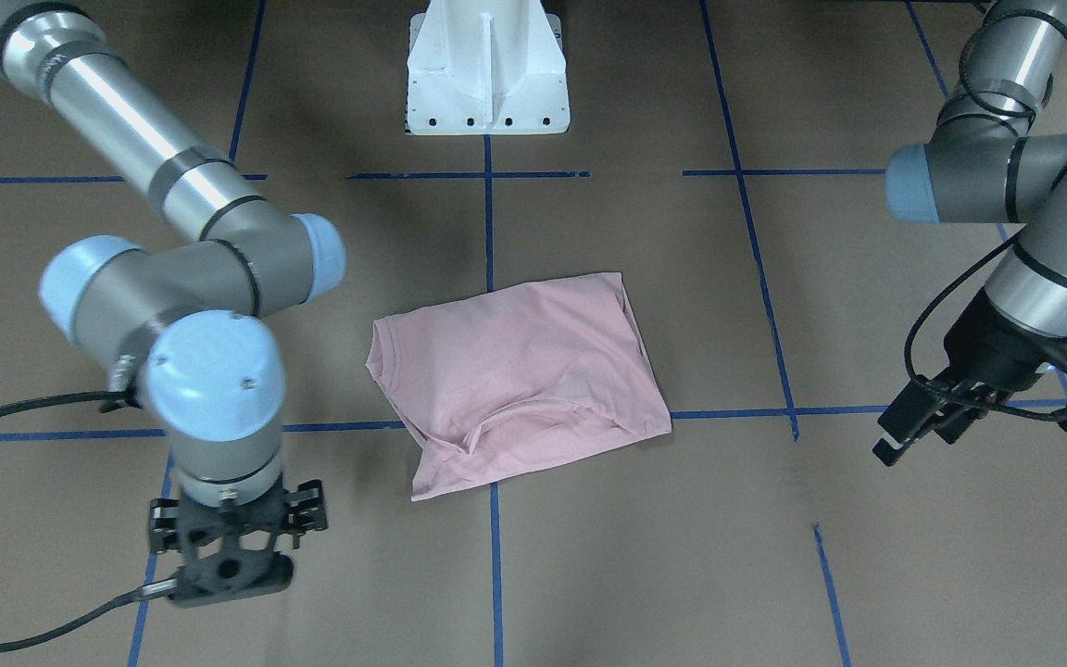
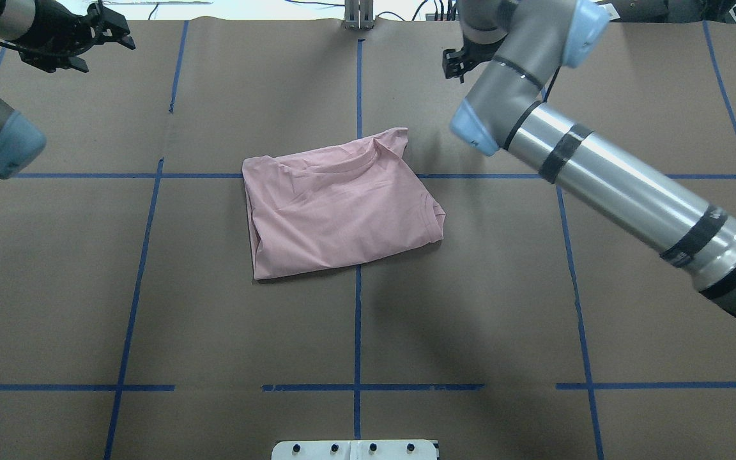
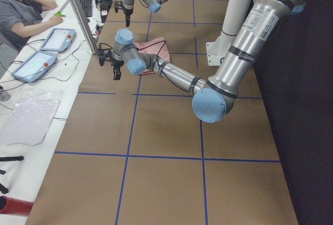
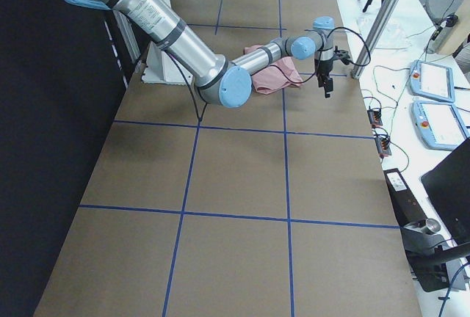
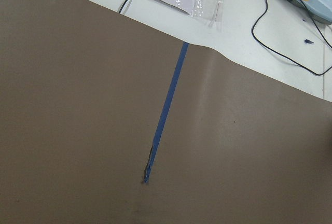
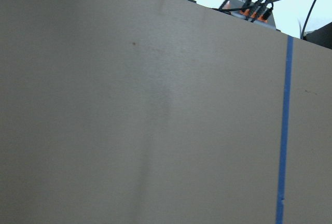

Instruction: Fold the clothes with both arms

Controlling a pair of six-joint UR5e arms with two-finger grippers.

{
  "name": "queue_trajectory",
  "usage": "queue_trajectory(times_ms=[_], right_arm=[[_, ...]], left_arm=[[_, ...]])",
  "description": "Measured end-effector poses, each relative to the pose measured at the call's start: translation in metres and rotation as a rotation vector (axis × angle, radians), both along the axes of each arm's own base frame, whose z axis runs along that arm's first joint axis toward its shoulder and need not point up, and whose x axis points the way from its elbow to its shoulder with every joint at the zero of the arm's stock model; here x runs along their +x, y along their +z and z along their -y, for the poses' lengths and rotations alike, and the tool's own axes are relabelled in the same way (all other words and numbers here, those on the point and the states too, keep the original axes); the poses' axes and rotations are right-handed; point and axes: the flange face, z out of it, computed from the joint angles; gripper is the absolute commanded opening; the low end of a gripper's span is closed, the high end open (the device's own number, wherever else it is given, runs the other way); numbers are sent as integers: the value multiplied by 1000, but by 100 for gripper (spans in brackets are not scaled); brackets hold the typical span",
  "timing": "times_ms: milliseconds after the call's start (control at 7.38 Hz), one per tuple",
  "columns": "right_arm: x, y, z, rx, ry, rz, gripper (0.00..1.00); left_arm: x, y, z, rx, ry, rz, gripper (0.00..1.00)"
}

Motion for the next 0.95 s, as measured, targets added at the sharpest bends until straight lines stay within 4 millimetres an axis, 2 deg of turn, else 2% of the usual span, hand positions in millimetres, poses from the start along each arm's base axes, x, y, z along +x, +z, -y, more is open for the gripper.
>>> queue_trajectory(times_ms=[136, 407, 542, 678, 814, 949], right_arm=[[67, 39, -2, -35, -24, 56, 100], [198, 126, -29, -86, -61, 145, 100], [265, 170, -45, -98, -78, 184, 100], [329, 213, -65, -94, -102, 202, 100], [384, 250, -85, -92, -138, 199, 100], [425, 273, -101, -104, -181, 192, 100]], left_arm=[[-21, -7, -4, 19, 30, 25, 100], [-68, -18, -22, 67, 104, 138, 100], [-101, -11, -26, 95, 159, 222, 100], [-139, 4, -29, 132, 233, 314, 100], [-181, 26, -32, 166, 317, 398, 100], [-217, 45, -36, 186, 387, 454, 100]])
